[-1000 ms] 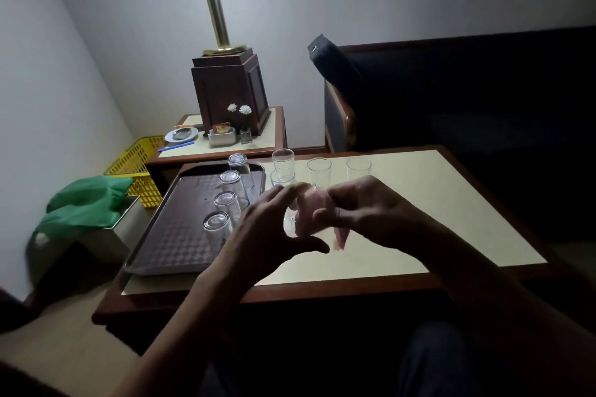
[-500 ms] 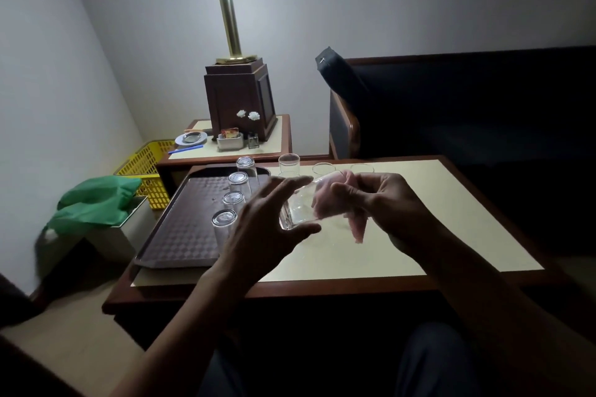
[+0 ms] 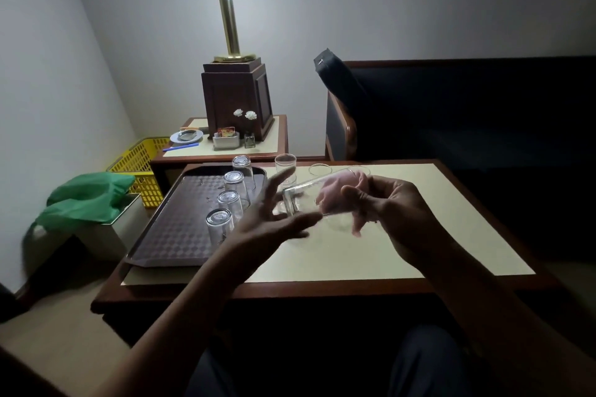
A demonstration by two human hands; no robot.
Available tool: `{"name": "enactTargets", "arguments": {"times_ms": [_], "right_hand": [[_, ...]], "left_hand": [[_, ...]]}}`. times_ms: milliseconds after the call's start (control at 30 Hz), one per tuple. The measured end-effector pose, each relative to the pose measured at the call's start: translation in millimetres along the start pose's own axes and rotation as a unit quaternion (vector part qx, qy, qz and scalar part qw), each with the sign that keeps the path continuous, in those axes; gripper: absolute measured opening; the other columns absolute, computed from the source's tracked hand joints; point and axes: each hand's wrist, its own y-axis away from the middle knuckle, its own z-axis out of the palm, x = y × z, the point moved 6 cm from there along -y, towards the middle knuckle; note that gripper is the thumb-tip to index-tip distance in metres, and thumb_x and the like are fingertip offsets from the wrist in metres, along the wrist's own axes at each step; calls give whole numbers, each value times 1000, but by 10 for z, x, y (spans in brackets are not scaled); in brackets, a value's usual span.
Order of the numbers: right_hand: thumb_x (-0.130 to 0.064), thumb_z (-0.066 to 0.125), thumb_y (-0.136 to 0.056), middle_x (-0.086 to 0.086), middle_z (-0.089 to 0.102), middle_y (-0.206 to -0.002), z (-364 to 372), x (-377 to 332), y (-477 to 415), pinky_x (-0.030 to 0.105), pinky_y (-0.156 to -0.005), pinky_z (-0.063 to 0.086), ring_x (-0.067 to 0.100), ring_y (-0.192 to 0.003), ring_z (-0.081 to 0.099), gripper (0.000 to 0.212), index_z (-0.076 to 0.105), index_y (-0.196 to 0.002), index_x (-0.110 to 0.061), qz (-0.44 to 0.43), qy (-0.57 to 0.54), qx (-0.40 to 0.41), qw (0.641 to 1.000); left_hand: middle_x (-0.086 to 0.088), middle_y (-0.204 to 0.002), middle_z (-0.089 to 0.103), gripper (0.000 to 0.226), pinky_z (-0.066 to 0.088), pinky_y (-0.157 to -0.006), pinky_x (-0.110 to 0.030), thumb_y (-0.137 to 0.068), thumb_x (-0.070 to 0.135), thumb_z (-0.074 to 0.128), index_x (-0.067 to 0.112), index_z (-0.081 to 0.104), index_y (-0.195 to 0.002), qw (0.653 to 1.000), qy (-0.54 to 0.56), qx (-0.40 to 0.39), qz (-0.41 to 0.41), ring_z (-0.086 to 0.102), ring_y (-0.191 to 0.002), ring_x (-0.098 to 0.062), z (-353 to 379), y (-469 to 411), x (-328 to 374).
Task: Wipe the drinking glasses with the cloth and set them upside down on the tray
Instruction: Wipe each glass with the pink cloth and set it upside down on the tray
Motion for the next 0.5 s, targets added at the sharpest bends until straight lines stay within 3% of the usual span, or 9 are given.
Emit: {"name": "enactTargets", "arguments": {"times_ms": [33, 100, 167, 200, 267, 333, 400, 467, 500], "right_hand": [[-23, 77, -93, 8, 82, -101, 19, -25, 28, 25, -78, 50, 12, -85, 75, 24, 78, -111, -8, -21, 14, 3, 1000], [-21, 79, -88, 2, 82, -98, 64, -65, 74, 17, -76, 52, 8, -89, 76, 23, 79, -109, -10, -47, 37, -5, 998], [-27, 80, -83, 0, 82, -95, 84, -61, 78, 20, -79, 53, 8, -88, 76, 29, 79, -108, -12, -38, 34, -25, 998], [-29, 80, -82, 1, 82, -93, 65, -44, 56, 25, -82, 53, 11, -87, 76, 32, 79, -109, -12, -25, 20, -29, 999], [-31, 80, -82, 10, 81, -97, 18, 5, -4, 43, -90, 54, 23, -94, 77, 37, 79, -111, -8, 5, -17, -27, 999], [-30, 80, -83, 12, 81, -96, -5, 16, -25, 46, -90, 52, 22, -90, 77, 36, 79, -110, -6, 5, -37, -18, 999], [-24, 80, -86, 9, 81, -93, 18, -48, 15, 38, -87, 52, 15, -82, 76, 28, 79, -108, -7, -33, -29, -6, 999], [-15, 77, -90, 7, 82, -93, 66, -148, 84, 26, -85, 56, 16, -87, 78, 17, 79, -104, -6, -88, 11, -3, 996], [-13, 76, -92, 6, 82, -93, 105, -192, 113, 23, -86, 58, 17, -90, 79, 13, 79, -102, -6, -108, 34, -9, 993]], "left_hand": [[-6, -133, 63, 86, 63, -83, -32, -73, 46, 88, 26, 48, -146, 983, 146, -31, -106, 76, -105, -23, 86, 17, -94], [-18, -117, 69, 55, 64, -79, -33, -90, 48, 71, 15, 56, -132, 955, 238, -27, -174, 76, -87, -30, 135, 11, -94], [-19, -109, 67, 31, 64, -73, -28, -102, 27, 62, 11, 56, -128, 983, 142, 11, -114, 75, -76, -23, 79, -12, -32], [-15, -111, 68, 32, 63, -74, -27, -100, 16, 65, 12, 57, -130, 996, 77, 14, -49, 76, -79, -21, 52, -18, 52], [5, -114, 70, 51, 58, -77, -16, -86, 4, 79, 20, 60, -131, 997, -53, 27, 46, 75, -94, -2, -28, -11, 167], [17, -121, 65, 66, 52, -80, -7, -78, 2, 85, 23, 59, -135, 993, -97, 28, 61, 68, -104, 12, -108, -43, 95], [5, -130, 66, 68, 58, -82, -18, -83, 9, 82, 21, 54, -144, 1000, 26, -3, 6, 73, -108, -7, -40, -35, 48], [-12, -130, 67, 59, 63, -81, -32, -90, 32, 75, 16, 54, -142, 972, 182, -23, -147, 76, -102, -31, 33, 13, -79], [-19, -127, 67, 56, 64, -81, -33, -91, 40, 70, 12, 57, -138, 959, 206, -16, -192, 76, -96, -33, 26, 2, -147]]}}
